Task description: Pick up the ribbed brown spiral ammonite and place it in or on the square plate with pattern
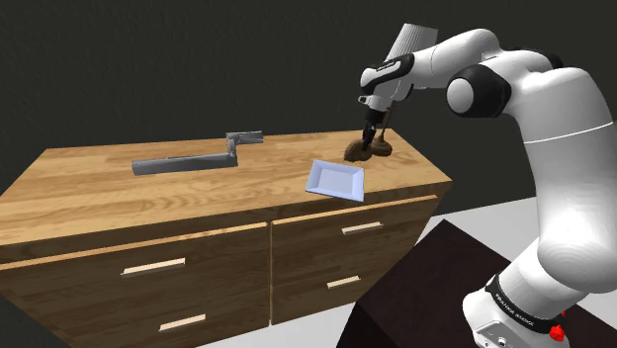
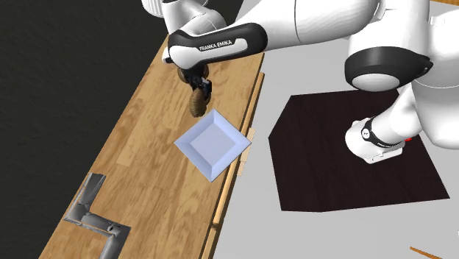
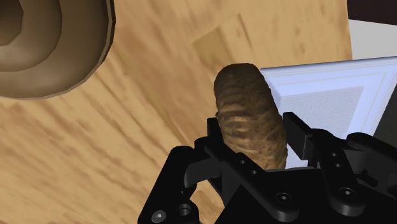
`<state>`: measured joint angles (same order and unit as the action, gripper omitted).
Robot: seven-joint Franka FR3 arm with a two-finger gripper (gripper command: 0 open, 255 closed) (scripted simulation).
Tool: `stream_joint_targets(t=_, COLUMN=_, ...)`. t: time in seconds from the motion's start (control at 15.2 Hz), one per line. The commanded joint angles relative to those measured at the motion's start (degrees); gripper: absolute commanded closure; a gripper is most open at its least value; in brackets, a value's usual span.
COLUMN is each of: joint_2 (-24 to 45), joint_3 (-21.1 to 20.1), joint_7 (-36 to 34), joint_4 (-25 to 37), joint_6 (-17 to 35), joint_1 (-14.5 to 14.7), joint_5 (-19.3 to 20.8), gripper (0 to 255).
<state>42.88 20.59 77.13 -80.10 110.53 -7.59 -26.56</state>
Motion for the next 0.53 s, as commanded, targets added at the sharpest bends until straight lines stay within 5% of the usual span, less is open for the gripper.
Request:
stream_joint_targets(t=0.0, joint_2=-0.8, joint_3=0.3, joint_7=-0.4, joint_4=0.4, joint_6=-1.1, joint_1=0.0, joint_5=0.3, gripper=255)
stream_joint_targets(t=0.46, joint_2=-3.1, joint_3=0.8, joint_7=-1.5, joint_4=2.1, joint_6=-4.9, joint_1=0.1, joint_5=1.3, gripper=255)
